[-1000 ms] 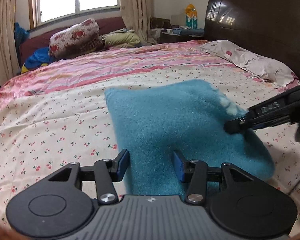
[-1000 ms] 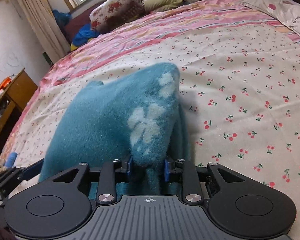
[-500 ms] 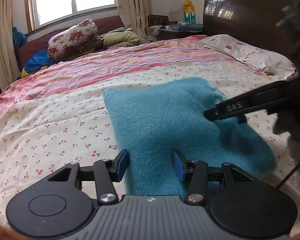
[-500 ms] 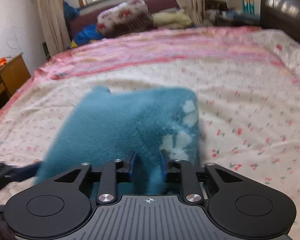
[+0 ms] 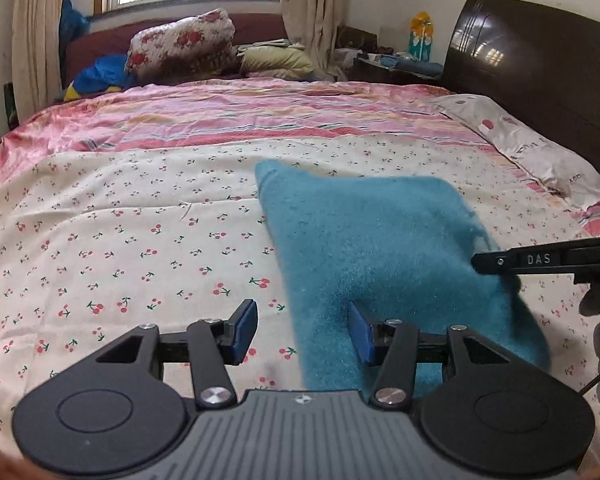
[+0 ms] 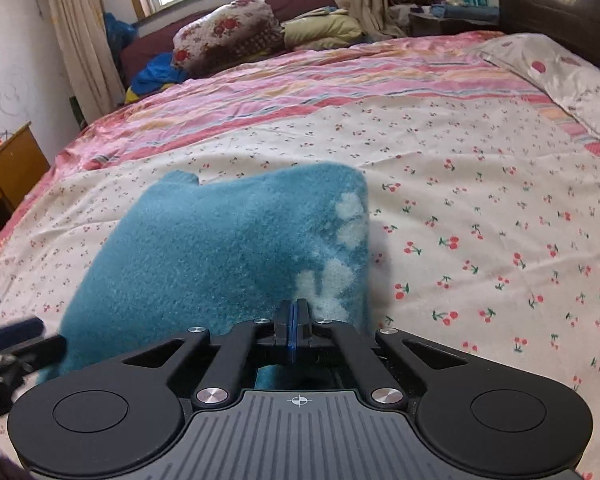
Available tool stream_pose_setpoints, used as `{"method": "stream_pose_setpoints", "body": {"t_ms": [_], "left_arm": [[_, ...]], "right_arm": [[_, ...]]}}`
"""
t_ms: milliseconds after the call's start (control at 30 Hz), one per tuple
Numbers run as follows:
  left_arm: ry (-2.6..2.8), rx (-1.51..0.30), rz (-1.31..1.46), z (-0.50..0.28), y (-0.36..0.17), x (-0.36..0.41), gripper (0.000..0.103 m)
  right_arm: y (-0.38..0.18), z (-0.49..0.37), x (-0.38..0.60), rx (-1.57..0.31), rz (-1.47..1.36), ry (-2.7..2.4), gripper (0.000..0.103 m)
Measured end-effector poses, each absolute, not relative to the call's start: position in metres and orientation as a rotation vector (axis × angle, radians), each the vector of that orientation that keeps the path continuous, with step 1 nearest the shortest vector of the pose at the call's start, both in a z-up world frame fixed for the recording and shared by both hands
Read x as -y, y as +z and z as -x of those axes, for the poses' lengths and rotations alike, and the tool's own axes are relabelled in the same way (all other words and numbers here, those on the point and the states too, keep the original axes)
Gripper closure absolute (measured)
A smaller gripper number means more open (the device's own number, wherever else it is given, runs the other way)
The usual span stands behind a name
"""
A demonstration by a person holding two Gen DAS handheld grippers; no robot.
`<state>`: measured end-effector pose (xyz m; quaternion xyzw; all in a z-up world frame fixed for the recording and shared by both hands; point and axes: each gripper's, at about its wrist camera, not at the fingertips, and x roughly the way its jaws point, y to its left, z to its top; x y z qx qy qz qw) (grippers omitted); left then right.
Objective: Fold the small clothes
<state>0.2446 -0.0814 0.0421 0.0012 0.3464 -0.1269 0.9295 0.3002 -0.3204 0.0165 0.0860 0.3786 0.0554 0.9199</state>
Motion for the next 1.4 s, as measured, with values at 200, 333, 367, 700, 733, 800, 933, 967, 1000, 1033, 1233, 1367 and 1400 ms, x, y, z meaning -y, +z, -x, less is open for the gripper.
{"method": "stream_pose_setpoints", "body": {"t_ms": [200,333,367,700,733,800,933,967,1000,1033,1233,1367,1400], "left_arm": [[-0.260,-0.707,-0.104,-0.240,0.040,0.100,0.055],[-0.249,-0.704,-0.136,-0.235,0.046,0.100,0.055],[-0.248,-0.703,-0.138,-0.234,0.047,0.099,0.055],[-0.219,-0.705,-0.193,-0.233,0.042,0.110,0.054],[-0.218,-0.703,-0.200,-0.233,0.042,0.110,0.054],[-0.214,-0.700,-0.209,-0.232,0.042,0.110,0.054],[-0.219,-0.680,-0.200,-0.228,0.047,0.103,0.051],[-0.221,-0.674,-0.191,-0.227,0.049,0.100,0.051],[-0.221,-0.671,-0.185,-0.227,0.049,0.098,0.051],[-0.221,-0.669,-0.180,-0.229,0.050,0.095,0.050],[-0.270,-0.672,-0.030,-0.242,0.050,0.066,0.048],[-0.320,-0.725,0.065,-0.259,0.040,0.054,0.044],[-0.327,-0.725,0.077,-0.261,0.036,0.054,0.041]], "right_arm": [[0.022,-0.314,0.304,-0.809,-0.085,0.090,0.103],[0.037,-0.296,0.305,-0.777,-0.112,0.107,0.101],[0.041,-0.287,0.307,-0.762,-0.134,0.117,0.090],[0.019,-0.256,0.277,-0.778,0.115,0.121,0.093],[0.015,-0.255,0.276,-0.770,0.124,0.117,0.093],[0.017,-0.252,0.271,-0.758,0.154,0.109,0.092],[0.031,-0.241,0.279,-0.720,0.100,0.117,0.084],[0.035,-0.239,0.282,-0.704,0.099,0.106,0.080],[0.038,-0.238,0.286,-0.689,0.097,0.095,0.078],[0.041,-0.238,0.291,-0.677,0.084,0.090,0.070],[0.029,-0.260,0.319,-0.731,-0.044,0.109,0.039],[0.009,-0.273,0.338,-0.783,-0.208,0.164,0.030],[0.004,-0.276,0.342,-0.794,-0.251,0.175,0.027]]}}
